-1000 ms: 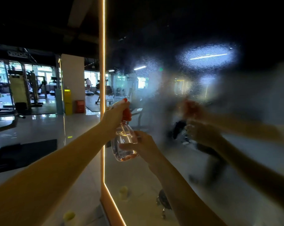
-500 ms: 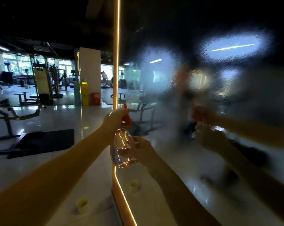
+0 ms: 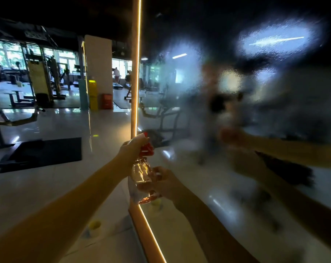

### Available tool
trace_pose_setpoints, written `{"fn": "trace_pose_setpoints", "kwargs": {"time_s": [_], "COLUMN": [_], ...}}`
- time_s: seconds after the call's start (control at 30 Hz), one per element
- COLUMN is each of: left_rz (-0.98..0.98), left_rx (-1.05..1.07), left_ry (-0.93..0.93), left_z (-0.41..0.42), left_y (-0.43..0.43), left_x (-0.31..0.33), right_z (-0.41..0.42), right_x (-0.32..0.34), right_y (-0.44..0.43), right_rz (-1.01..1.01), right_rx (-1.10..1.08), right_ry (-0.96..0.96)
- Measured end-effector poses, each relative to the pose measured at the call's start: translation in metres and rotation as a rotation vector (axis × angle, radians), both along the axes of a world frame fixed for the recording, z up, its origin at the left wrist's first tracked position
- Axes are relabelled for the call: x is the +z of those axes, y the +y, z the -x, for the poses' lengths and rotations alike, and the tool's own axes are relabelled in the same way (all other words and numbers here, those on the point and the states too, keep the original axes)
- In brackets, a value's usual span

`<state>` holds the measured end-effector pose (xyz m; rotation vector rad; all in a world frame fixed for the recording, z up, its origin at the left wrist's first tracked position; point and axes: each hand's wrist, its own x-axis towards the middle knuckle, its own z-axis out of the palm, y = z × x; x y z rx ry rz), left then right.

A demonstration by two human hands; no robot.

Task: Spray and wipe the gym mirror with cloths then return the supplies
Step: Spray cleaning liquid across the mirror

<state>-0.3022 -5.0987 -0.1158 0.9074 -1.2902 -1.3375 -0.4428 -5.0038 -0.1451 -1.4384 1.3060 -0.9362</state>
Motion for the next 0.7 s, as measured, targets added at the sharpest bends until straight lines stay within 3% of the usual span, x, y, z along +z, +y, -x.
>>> {"fn": "trace_pose_setpoints", "kwargs": {"time_s": [0.33,0.53,0.7], "left_rz": [-0.089,-0.130,-0.187], "left_rx": [-0.003,-0.091,-0.030], "left_ry": [0.081,-0.015,0.095], "left_z": [-0.018,-0.041,-0.048], "left_y": [-0.081,-0.111,-0.131], "left_x": [-0.026,-0.041,-0.053], "right_z": [-0.029,-0.047,-0.060], "right_x": [-0.017,-0.029,-0.040], "right_y": [-0.064,-0.095,-0.114], "right_rz": [-0.083,-0.089,-0.124], "right_rx": [-0.037,-0.052,-0.070], "right_ry": [-0.025,0.034,0.034]}}
